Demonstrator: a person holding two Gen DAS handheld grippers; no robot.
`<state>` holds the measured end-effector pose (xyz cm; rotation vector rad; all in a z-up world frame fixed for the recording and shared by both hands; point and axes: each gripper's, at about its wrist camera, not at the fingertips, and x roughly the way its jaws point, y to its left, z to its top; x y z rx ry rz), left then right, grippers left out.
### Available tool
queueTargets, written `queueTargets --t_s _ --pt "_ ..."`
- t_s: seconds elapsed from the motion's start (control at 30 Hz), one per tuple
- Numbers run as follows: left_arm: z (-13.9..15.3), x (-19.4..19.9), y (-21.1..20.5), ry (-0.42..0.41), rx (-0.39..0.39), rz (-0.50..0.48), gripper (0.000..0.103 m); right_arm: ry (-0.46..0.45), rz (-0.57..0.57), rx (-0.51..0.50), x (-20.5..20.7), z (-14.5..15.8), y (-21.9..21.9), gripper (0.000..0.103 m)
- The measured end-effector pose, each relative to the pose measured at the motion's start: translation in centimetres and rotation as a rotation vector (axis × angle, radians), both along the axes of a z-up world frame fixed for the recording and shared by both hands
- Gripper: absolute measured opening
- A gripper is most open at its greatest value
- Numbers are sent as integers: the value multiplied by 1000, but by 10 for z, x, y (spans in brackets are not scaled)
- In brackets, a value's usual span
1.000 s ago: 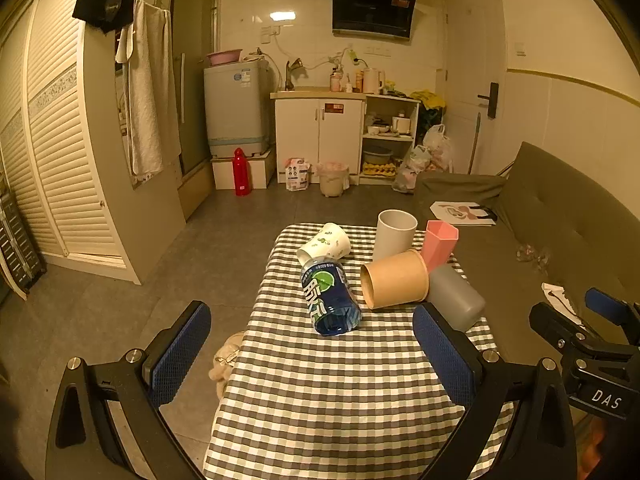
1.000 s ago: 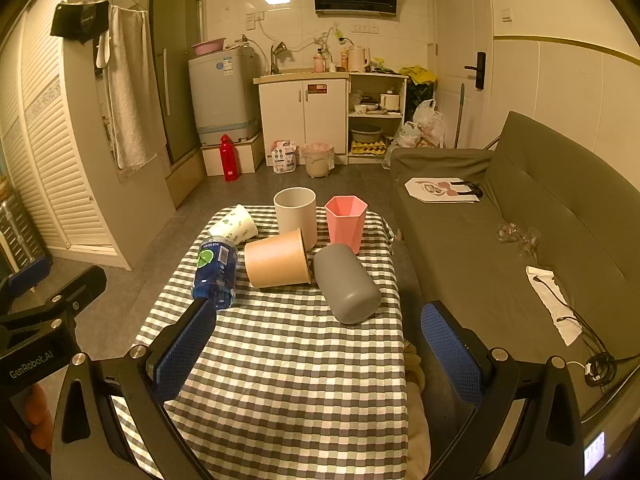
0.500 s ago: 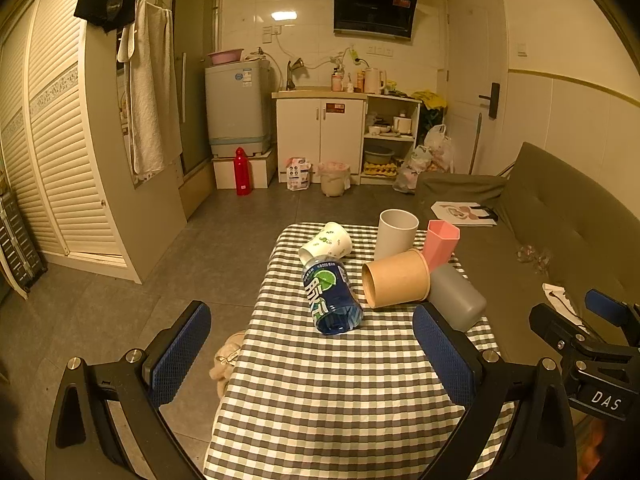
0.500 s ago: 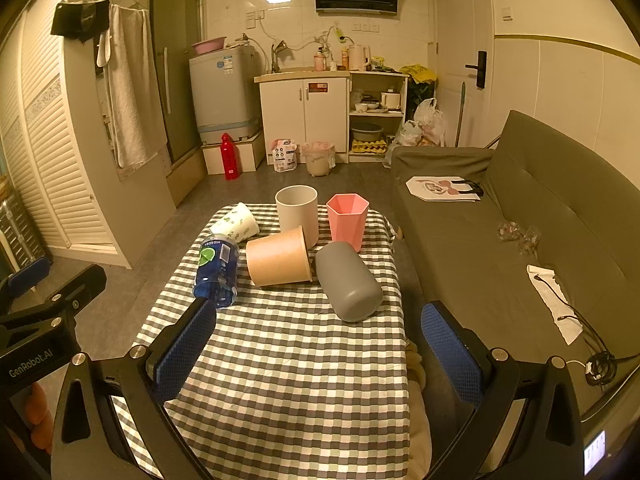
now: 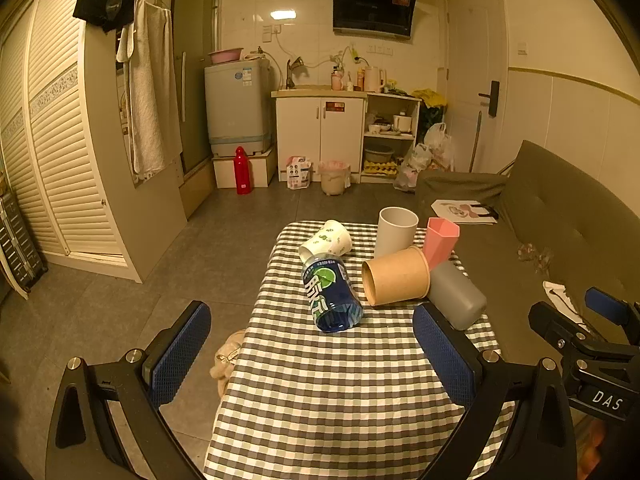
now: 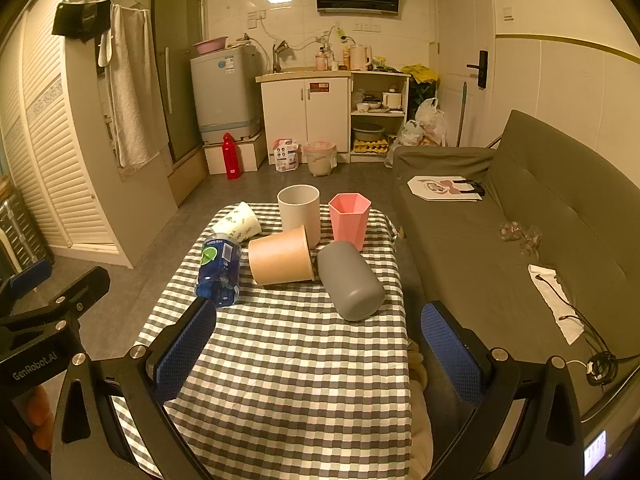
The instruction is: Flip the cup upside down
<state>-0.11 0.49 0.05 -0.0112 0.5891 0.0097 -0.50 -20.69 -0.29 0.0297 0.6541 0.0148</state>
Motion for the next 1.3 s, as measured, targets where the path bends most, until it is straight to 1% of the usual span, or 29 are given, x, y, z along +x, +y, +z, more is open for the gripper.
queueTargets --t_s 0.6,0.73,1.07,1.3 --pt "-4 -2 2 3 2 1 103 1 2 1 -1 -3 3 103" --pt "-5 -3 3 3 4 2 103 1 7 0 -2 -2 9 103" --pt "-9 0 5 13 3 6 103 7 17 6 6 -3 5 103" --pt "-15 21 5 39 10 3 103 24 29 4 18 -7 5 103"
